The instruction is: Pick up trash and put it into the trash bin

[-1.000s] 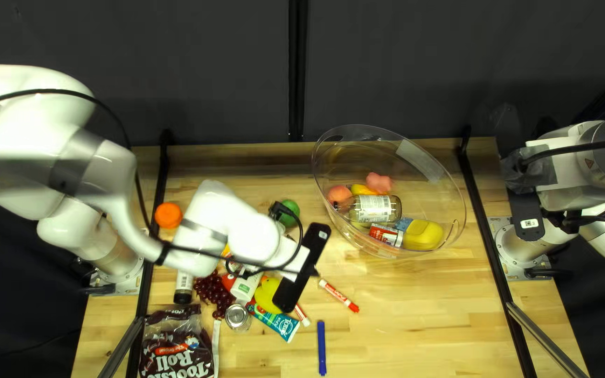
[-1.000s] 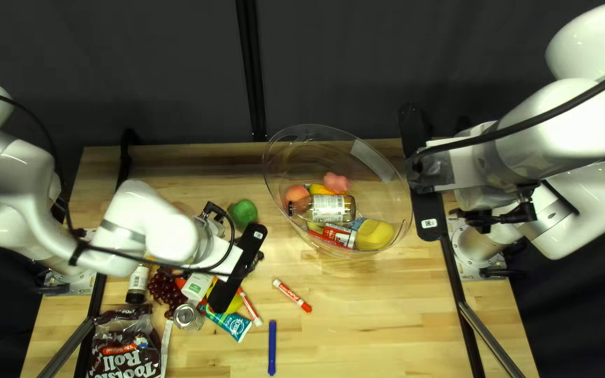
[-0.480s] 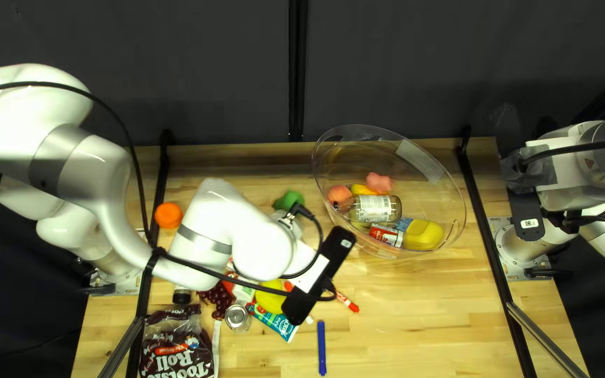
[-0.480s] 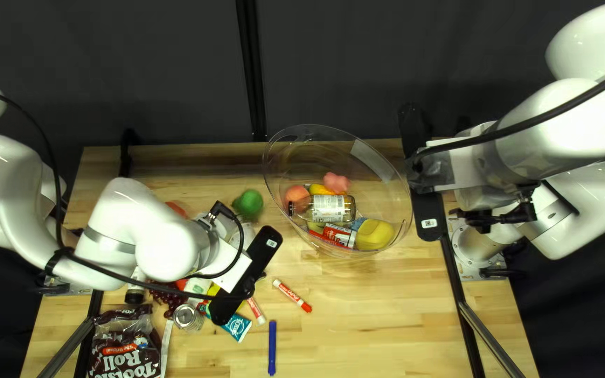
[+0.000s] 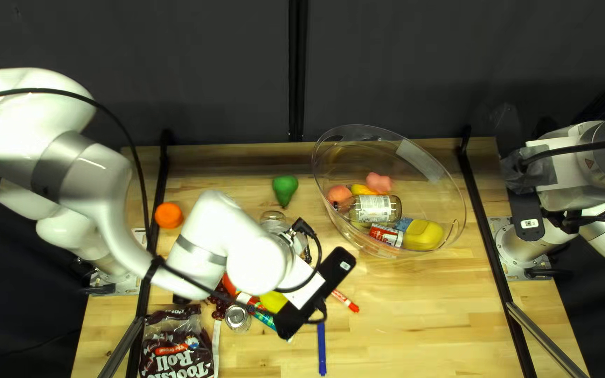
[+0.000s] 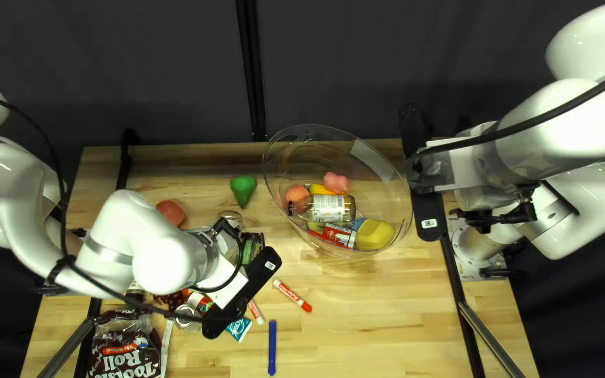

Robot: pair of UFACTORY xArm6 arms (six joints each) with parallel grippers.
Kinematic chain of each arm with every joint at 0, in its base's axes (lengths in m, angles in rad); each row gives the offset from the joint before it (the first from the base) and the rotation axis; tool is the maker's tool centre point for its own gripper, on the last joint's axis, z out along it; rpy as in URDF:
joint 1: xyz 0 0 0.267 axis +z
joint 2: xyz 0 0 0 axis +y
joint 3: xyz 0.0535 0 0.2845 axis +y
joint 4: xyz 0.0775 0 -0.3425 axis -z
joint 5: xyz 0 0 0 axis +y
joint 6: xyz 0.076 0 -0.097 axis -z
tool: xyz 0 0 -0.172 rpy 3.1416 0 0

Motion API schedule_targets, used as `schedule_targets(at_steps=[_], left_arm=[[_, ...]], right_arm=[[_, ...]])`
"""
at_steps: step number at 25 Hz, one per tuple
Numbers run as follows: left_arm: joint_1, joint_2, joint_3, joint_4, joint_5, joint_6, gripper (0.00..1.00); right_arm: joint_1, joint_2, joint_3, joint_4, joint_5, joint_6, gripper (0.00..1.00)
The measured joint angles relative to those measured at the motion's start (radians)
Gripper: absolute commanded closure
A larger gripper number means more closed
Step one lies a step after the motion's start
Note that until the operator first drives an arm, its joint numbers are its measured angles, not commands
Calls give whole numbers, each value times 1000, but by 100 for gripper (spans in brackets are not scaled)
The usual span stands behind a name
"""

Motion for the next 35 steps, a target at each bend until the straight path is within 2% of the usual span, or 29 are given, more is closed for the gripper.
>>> schedule_targets(at_steps=[5, 8, 10, 19, 24, 35], left_arm=[[157, 15, 95, -165, -130, 359, 0], [219, 49, 107, -278, -153, 559, 0], [244, 66, 107, -326, -155, 628, 0], [246, 75, 106, -340, -156, 646, 0], [226, 91, 127, -304, -161, 658, 0], [289, 115, 226, -273, -333, 836, 0]], right_arm=[[0, 0, 0, 0, 0, 0, 0], [0, 0, 0, 0, 0, 0, 0], [0, 0, 0, 0, 0, 0, 0], [0, 0, 0, 0, 0, 0, 0], [0, 0, 0, 0, 0, 0, 0], [0, 0, 0, 0, 0, 0, 0]])
